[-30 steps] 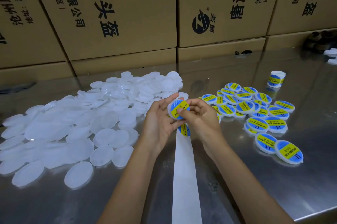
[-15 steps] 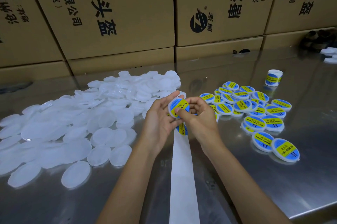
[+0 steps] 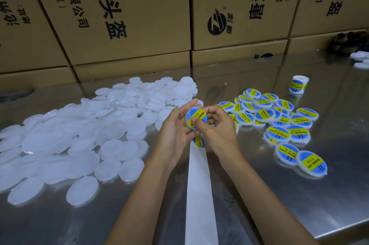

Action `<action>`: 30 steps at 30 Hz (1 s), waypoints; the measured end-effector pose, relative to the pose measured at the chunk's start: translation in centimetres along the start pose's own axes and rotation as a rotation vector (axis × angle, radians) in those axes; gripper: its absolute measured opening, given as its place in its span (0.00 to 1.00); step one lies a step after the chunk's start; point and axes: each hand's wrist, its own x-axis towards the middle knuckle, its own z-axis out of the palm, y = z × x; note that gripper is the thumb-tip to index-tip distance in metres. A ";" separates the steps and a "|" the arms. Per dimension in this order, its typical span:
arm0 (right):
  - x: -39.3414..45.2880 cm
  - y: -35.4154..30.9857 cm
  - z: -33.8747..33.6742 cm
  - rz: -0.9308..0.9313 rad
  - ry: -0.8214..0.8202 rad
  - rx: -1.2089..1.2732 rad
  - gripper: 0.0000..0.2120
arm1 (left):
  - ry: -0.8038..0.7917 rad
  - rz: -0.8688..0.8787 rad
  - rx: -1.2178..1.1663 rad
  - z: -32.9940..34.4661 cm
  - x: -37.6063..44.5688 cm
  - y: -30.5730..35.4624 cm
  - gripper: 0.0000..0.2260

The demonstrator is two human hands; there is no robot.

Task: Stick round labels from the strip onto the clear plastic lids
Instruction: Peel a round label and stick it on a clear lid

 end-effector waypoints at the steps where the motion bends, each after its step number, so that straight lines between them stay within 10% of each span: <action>1: 0.0 0.0 0.0 -0.002 0.000 0.001 0.12 | 0.002 0.002 -0.002 0.0 0.0 0.0 0.17; 30: -0.7 1.1 -0.8 -0.144 0.119 -0.672 0.30 | -0.108 0.009 -0.148 0.0 -0.2 -0.2 0.24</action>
